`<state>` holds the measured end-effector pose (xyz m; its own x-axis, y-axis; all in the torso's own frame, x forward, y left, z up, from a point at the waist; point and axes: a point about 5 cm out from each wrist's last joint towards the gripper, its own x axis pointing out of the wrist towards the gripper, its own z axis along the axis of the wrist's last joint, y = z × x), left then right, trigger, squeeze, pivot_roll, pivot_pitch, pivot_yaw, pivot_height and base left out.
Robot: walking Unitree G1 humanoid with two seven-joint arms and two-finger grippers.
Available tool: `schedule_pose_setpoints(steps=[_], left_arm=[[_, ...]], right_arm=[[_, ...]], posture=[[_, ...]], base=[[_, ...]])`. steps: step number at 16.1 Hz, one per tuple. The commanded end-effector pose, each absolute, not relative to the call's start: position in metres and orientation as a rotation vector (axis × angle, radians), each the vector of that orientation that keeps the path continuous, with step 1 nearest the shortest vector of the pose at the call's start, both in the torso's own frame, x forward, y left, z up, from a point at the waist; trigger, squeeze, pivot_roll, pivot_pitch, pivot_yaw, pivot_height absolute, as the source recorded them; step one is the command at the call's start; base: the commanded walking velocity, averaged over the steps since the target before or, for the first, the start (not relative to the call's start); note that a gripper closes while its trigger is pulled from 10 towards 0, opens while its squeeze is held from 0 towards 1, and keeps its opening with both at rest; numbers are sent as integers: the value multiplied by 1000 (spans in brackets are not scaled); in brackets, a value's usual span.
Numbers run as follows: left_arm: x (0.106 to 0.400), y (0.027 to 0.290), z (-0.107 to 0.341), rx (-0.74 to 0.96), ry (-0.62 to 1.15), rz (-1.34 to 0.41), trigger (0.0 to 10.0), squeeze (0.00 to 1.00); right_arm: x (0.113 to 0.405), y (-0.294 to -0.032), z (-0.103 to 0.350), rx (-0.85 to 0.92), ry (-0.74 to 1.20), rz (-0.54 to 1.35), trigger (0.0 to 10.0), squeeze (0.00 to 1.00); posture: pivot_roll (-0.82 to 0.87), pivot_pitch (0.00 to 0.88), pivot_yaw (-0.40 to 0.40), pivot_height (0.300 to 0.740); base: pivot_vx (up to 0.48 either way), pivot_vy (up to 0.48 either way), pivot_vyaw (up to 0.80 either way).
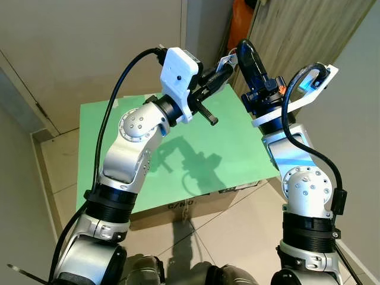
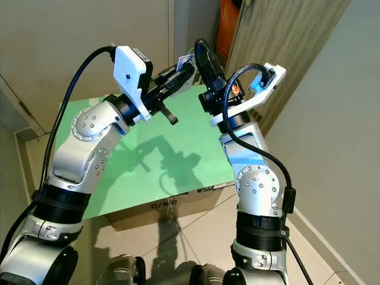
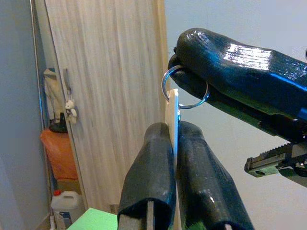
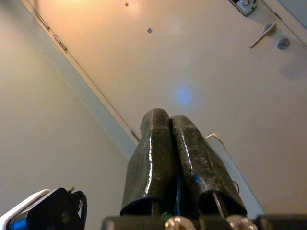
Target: Hang keys on a hook
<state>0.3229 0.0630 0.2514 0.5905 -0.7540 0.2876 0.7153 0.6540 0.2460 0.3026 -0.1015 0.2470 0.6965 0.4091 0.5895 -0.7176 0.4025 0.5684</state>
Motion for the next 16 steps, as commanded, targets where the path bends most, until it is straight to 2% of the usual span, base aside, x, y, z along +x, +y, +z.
schedule_pose_setpoints(steps=[1,3,4,5,9,12,13,14,16], left_arm=[[321,62,256,112,-404,-865,0,0],[321,63,257,114,-406,-862,0,0],[320,66,258,118,-410,-854,0,0],[320,68,259,120,-415,-846,0,0],[316,73,277,82,-483,-823,0,0],[312,72,286,82,-514,-831,0,0],[312,72,286,80,-513,-834,0,0],[312,70,285,85,-511,-837,0,0],[314,71,282,90,-494,-816,0,0]], right_arm=[[300,-101,248,881,-389,737,10000,0],[302,-101,247,858,-382,718,10000,0],[302,-102,248,861,-399,716,10000,906],[302,-102,249,870,-412,731,10000,1000],[306,-109,250,844,-421,680,10000,1000],[300,-106,249,860,-415,739,10000,1000],[297,-103,249,855,-411,765,10000,765],[295,-98,251,779,-417,774,10000,0],[291,-88,259,644,-453,797,10000,0]], posture=[[71,123,-24,740],[73,124,-24,740],[75,122,-26,740],[77,122,-27,740],[84,118,-24,740],[80,118,-16,740],[79,118,-14,740],[79,118,-13,740],[88,121,-8,740]], base=[[0,0,0],[0,0,0],[0,0,0],[0,0,0],[0,0,0],[0,0,0],[0,0,0],[0,0,0],[0,0,0]])
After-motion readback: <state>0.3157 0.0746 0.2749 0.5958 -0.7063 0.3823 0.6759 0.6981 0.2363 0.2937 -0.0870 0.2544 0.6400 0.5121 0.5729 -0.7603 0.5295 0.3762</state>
